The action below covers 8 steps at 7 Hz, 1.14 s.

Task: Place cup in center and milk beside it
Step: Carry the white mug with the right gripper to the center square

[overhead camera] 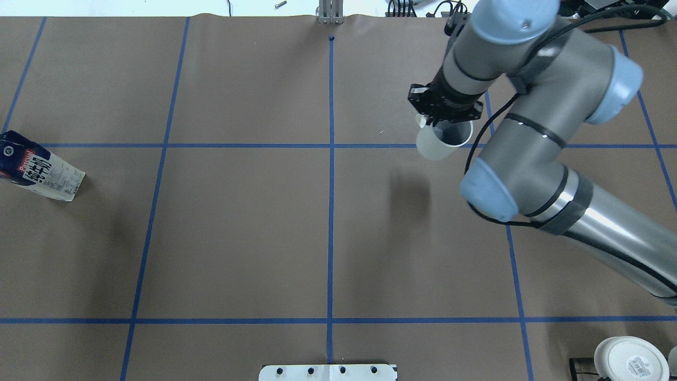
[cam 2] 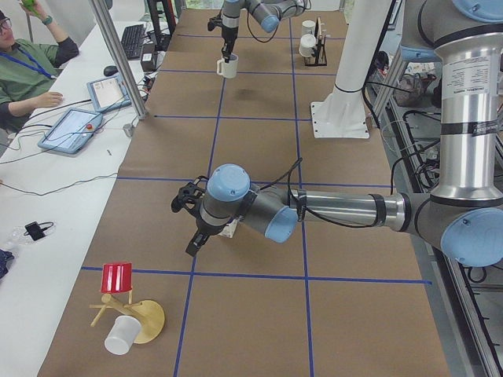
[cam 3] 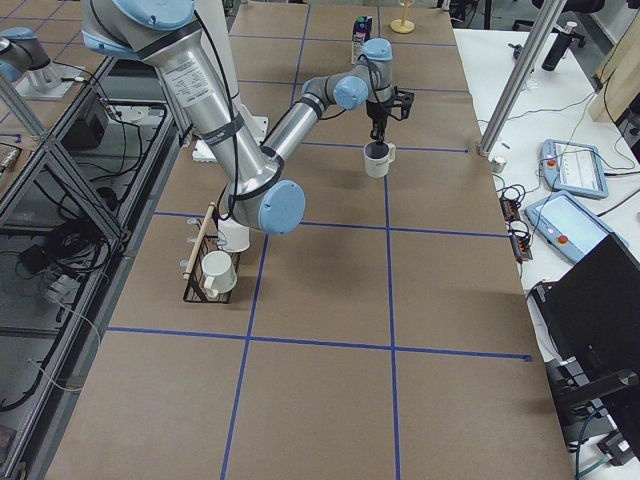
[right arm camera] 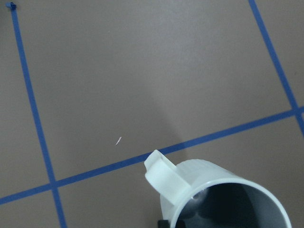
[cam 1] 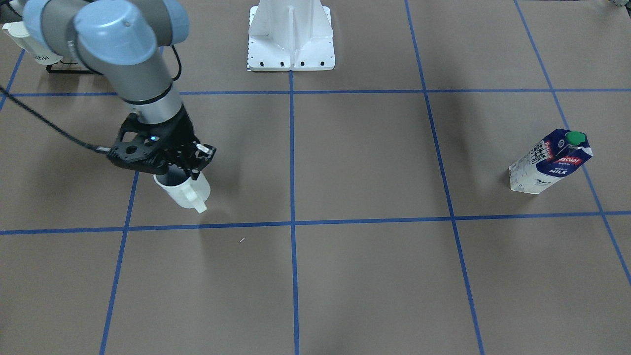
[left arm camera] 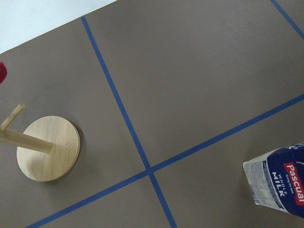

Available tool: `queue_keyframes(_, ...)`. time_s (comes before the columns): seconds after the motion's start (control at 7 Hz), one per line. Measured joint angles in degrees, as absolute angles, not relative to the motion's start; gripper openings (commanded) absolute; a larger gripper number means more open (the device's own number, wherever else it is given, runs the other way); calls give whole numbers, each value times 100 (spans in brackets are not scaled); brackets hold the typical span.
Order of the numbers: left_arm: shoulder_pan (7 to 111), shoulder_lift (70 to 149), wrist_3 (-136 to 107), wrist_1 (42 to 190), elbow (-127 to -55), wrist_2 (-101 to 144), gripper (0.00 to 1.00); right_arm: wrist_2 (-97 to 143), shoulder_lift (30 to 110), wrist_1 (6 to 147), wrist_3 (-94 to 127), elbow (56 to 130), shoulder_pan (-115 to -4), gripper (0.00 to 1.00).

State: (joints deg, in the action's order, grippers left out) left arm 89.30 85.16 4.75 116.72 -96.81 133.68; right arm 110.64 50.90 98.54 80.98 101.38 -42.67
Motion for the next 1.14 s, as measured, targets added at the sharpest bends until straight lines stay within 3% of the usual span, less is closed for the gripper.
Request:
queue_keyframes(0.43,8926,8516,474,11677,-9610,13368,98,10592,3830,10109,11137,9008,-3247,0)
queue_keyframes(0.71,8923,8517,480,11680,-9573,13368,98,10561,3501,10123,11772,8513,-2919,0)
queue_keyframes(1.0,8929,8517,483,11686,-9561,13368,98,10531,3449,10123,11860,8356,-2727,29)
queue_keyframes(1.14,8929,8517,483,11687,-9557,13368,98,10468,3427,10119,11831,8331,-2698,99)
